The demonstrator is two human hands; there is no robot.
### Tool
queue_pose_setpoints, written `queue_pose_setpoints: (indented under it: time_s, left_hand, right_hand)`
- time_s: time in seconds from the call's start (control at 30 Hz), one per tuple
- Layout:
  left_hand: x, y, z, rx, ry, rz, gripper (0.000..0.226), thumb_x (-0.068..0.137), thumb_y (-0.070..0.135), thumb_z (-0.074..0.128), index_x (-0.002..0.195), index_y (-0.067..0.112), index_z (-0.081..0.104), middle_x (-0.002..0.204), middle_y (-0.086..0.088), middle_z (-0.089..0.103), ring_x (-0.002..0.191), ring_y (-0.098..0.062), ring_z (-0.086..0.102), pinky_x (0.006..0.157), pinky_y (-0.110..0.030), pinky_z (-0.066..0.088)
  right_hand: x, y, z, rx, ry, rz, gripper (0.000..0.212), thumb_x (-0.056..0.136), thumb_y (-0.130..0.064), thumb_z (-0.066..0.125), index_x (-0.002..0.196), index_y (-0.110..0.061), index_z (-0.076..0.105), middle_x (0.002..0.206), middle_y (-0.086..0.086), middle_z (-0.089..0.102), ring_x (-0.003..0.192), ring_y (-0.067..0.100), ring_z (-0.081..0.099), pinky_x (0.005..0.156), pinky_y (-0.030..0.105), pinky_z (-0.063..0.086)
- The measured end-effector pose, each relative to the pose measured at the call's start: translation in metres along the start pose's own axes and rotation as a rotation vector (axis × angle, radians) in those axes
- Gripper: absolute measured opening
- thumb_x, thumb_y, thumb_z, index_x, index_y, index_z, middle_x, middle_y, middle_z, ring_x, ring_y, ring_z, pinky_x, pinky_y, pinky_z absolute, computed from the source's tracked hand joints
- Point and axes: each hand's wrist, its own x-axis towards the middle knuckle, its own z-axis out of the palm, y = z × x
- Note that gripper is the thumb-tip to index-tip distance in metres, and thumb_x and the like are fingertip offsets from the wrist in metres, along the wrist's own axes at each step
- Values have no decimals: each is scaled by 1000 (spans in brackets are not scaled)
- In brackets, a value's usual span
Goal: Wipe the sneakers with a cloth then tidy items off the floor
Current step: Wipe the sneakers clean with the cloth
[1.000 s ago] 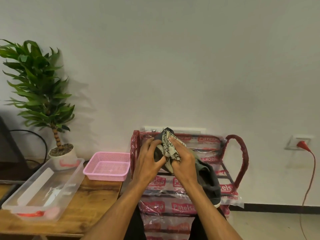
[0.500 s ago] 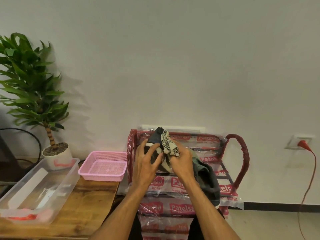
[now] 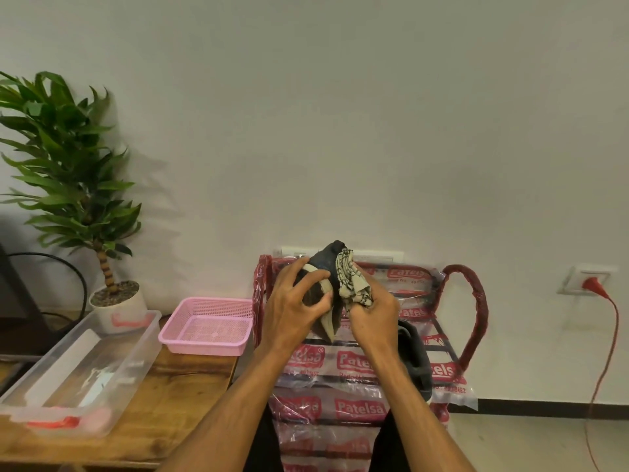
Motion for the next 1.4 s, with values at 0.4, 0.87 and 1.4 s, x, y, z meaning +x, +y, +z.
queue_pose_setpoints:
  time_s: [0.4, 0.87, 1.4]
  left_hand:
    - [7, 23, -18, -42, -78, 32, 34, 80, 38, 60, 112, 30, 64, 133, -1, 52, 119, -17, 51, 98, -37, 47]
    - [-25, 8, -13, -41, -179, 17, 52, 76, 48, 71, 123, 42, 51, 148, 4, 34, 136, -11, 31, 108, -35, 32]
    - [-32, 15, -3, 62, -101, 0, 66, 69, 36, 82, 123, 28, 44, 139, -3, 45, 129, -11, 40, 103, -10, 22]
  right_hand:
    - [-11, -12, -17, -81, 53, -51, 58, 80, 10, 60, 130, -19, 61, 117, -8, 65, 107, 2, 58, 85, 9, 48]
    - [-34, -3, -17, -130, 41, -81, 65, 75, 16, 58, 128, -23, 61, 113, -16, 63, 103, -17, 54, 87, 7, 46]
    - [-6, 14, -11, -558, -137, -506, 73, 66, 17, 72, 132, -12, 59, 136, 5, 58, 131, 21, 49, 110, 40, 40]
